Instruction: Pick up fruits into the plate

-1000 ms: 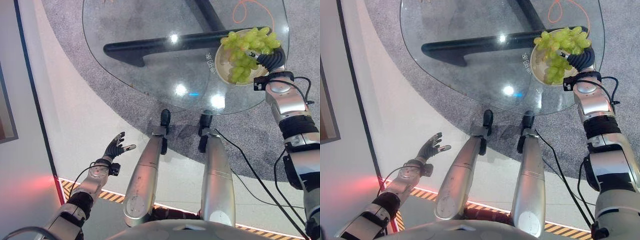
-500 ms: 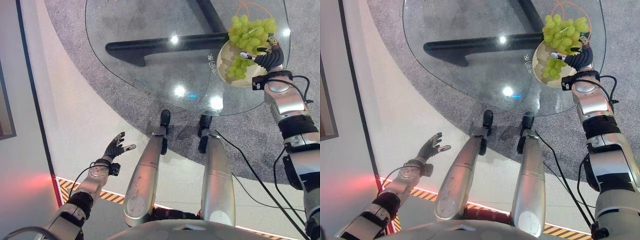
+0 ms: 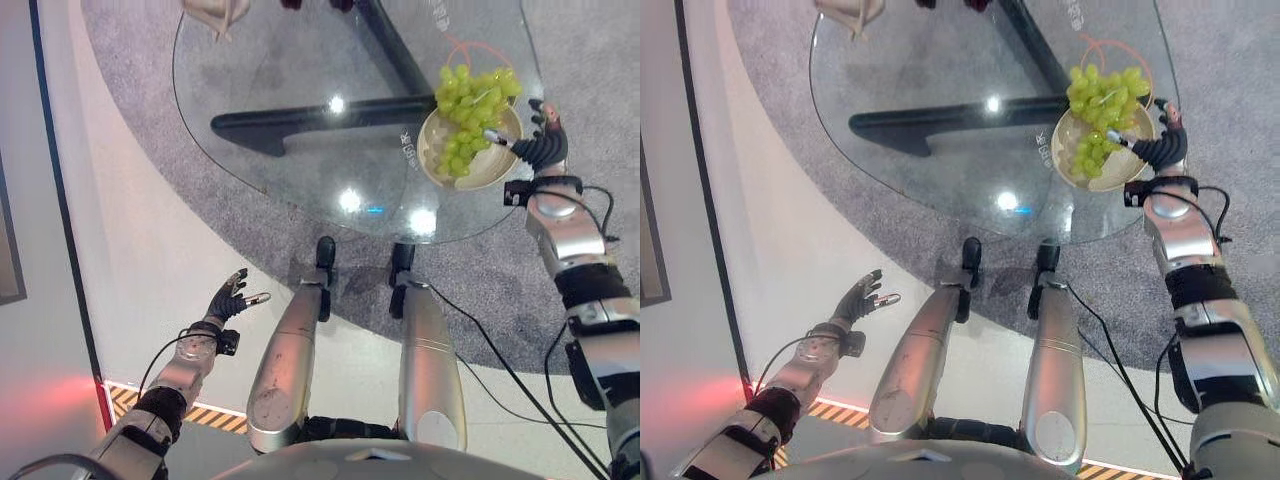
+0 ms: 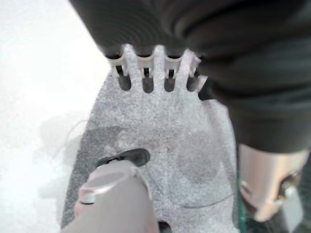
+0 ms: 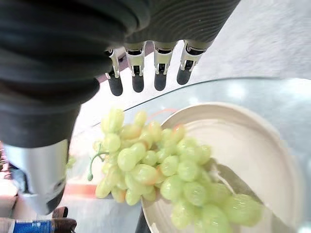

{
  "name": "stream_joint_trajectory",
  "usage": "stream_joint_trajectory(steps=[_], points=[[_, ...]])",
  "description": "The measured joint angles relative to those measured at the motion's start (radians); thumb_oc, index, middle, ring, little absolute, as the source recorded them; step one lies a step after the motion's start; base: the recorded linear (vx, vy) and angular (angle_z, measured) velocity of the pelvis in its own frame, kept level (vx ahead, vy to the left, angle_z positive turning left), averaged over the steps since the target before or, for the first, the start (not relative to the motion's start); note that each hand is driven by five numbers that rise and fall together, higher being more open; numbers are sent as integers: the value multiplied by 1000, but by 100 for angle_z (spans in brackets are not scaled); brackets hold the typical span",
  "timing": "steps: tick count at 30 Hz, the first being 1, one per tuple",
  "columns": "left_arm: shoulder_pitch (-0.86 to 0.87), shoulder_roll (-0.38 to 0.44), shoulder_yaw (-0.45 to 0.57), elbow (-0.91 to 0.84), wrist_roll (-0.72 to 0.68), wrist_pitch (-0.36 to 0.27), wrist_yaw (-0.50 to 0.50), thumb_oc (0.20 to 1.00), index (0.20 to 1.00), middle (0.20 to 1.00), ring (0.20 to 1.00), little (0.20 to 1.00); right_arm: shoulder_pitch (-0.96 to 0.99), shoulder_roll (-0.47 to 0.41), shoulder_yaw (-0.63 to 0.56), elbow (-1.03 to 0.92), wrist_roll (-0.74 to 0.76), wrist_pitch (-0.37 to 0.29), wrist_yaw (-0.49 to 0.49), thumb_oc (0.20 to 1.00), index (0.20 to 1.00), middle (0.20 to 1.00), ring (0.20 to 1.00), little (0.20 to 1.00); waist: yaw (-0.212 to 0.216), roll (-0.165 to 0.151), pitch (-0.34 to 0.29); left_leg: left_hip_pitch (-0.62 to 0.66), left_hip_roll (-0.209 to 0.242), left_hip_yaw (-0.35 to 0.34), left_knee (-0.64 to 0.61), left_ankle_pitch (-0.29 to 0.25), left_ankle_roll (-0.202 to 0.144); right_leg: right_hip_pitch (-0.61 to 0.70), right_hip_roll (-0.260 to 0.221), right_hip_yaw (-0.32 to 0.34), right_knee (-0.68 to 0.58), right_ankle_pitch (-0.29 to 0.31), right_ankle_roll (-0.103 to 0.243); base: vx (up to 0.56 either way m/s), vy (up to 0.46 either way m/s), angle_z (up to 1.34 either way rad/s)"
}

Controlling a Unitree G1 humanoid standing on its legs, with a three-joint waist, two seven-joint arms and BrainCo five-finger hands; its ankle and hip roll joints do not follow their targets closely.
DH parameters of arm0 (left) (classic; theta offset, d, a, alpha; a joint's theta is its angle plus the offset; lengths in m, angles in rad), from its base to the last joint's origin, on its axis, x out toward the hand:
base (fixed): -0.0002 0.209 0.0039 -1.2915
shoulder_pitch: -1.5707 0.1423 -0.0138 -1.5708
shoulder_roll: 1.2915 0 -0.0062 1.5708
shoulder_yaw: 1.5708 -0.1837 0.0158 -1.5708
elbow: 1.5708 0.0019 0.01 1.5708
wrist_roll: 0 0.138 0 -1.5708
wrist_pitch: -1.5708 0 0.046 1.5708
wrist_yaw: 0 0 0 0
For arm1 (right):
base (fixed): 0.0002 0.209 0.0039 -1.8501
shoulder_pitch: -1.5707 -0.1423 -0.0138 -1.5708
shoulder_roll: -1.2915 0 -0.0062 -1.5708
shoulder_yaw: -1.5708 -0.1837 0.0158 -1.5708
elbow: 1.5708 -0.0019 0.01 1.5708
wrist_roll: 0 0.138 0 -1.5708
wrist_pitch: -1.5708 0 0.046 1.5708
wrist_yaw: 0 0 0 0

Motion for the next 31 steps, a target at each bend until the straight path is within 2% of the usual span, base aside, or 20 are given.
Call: stream_joint_trajectory(steps=[2,6,10,15,18,21,26,31], points=[[6,-37,56,61,-18,4,-28,1000,1000,1000,1000,1000,103,73,-52,-38,59,-30,6,1000,1000,1000,1000,1000,-11,-18,3,97,8,16,-55,7,4,97,5,-2,-58,19,0,-16,32,-14],[28,-50,80,85,-18,5,-56,1000,1000,1000,1000,1000,259,162,-74,-77,118,-71,28,1000,1000,1000,1000,1000,-33,-44,0,221,14,16,-130,12,8,222,10,-7,-134,25,7,78,26,-2],[62,-78,146,90,-17,26,-58,1000,1000,1000,1000,1000,412,237,-103,-64,157,-103,113,1000,1000,1000,1000,1000,-37,-64,-12,359,29,19,-226,27,7,367,13,-21,-240,45,17,123,10,0],[139,-92,163,174,-8,61,-69,1000,1000,1000,1000,1000,556,359,-95,96,206,-123,199,1000,1000,1000,1000,1000,-38,-135,-196,483,47,13,-338,35,-4,505,31,-45,-369,56,18,166,5,5],[167,-113,162,241,13,69,-91,1000,1000,1000,1000,1000,603,413,-60,247,228,-133,271,1000,1000,1000,1000,1000,-34,-159,-302,549,48,12,-383,34,-7,586,34,-61,-432,56,18,117,46,12],[171,-132,161,321,48,77,-108,1000,1000,1000,1000,1000,613,459,-38,412,228,-138,354,1000,1000,1000,1000,1000,-32,-159,-352,595,44,12,-405,34,-7,643,31,-69,-472,59,23,88,66,8],[193,-162,163,417,66,114,-141,1000,1000,1000,1000,1000,639,517,-26,624,222,-127,445,1000,1000,1000,1000,1000,-34,-135,-408,645,44,13,-437,34,-8,695,33,-74,-503,59,23,56,66,2],[225,-194,174,463,72,184,-152,1000,1000,1000,1000,1000,660,516,-58,695,207,-64,461,1000,1000,1000,1000,1000,-41,-109,-452,667,46,19,-445,31,-8,720,36,-66,-518,59,23,68,54,-4]])
